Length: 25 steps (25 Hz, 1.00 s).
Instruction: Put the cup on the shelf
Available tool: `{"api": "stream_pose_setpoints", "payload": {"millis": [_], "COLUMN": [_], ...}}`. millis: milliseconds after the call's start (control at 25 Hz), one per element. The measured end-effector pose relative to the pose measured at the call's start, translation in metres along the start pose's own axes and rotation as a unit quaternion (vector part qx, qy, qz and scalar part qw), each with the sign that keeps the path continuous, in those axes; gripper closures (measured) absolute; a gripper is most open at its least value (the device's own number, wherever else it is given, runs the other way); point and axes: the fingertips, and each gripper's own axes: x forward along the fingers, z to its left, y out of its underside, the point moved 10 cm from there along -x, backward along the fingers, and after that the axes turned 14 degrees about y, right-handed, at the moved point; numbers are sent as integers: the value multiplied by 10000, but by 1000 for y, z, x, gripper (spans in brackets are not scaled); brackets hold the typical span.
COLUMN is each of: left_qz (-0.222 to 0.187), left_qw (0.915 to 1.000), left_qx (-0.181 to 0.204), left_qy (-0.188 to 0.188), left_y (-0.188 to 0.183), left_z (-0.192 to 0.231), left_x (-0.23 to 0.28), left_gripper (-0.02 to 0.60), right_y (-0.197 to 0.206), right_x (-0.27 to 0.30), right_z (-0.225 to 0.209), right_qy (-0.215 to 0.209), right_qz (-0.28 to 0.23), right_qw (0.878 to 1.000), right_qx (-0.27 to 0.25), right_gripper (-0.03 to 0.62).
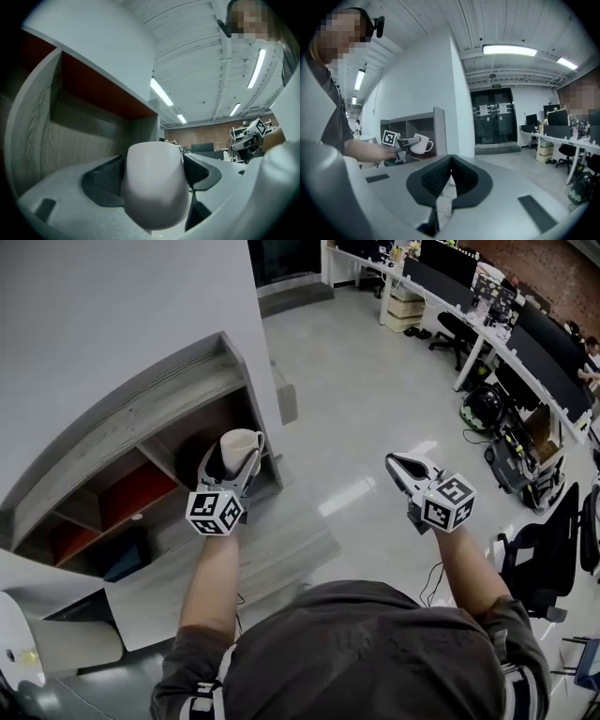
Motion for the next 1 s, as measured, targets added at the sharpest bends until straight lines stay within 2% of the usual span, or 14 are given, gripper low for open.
{"api": "stream_pose_setpoints", "payload": {"millis": [400, 1000], "left_qz": [407, 1053], "left_qw": [9977, 9886], "left_qx": [213, 456], "left_qy": [-502, -970], "left_y": [23, 54], "left_z": [54, 75], "left_x": [23, 24], "left_gripper": [193, 193], "right_y": [11, 21], "right_x": [27, 36], "right_z": [10, 6], "right_qy": [-71, -72], "right_qz": [266, 388], "right_qw": [9996, 9992], "right_qx": [-3, 62], "right_gripper": [602, 602]}}
